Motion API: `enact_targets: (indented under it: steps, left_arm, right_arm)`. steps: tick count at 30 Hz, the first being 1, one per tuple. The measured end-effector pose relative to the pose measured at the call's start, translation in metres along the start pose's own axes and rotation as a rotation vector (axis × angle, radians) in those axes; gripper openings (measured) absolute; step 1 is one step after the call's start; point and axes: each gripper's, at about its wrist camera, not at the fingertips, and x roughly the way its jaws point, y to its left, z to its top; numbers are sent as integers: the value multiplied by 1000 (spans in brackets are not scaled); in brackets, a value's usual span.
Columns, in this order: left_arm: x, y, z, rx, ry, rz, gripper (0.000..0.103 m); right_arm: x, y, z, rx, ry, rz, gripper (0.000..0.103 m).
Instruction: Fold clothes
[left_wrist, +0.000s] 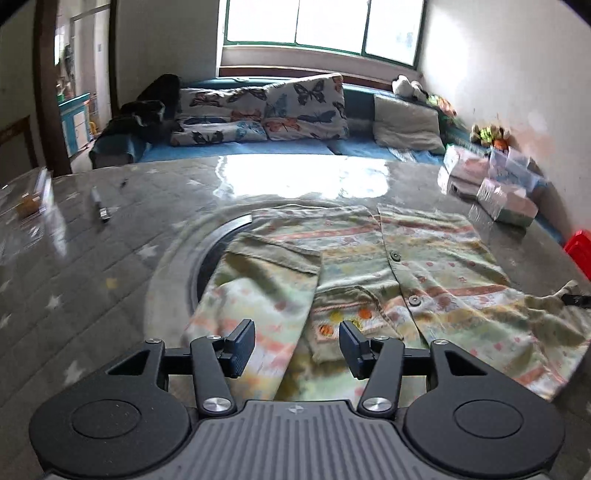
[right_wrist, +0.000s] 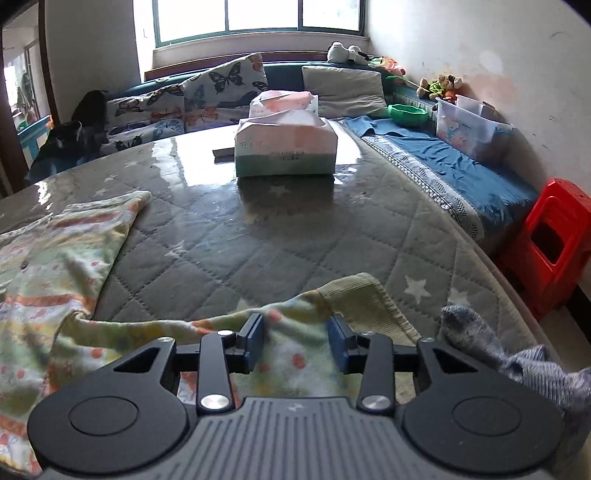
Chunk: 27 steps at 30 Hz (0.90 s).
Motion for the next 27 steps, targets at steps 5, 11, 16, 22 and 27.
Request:
enact_targets:
  steps: [5,11,16,22,27]
  left_arm:
    - [42,-9,17,29,27,17,52]
    - [77,-15,27,66,44,32,51]
    - [89,-16,30,77,37,51,40]
    - [81,1,32,34,11,85,7]
    - [53,32,34,-57,-49,150,1]
  right_arm:
    - [3,0,2,-3,-2,-1,40]
    - [5,0,4,-6,-2,1,42]
    - [5,0,3,-3,-8,4,43]
    - [5,1,4,-5,-12,0,43]
    - [6,2,4,-12,-11,-6,43]
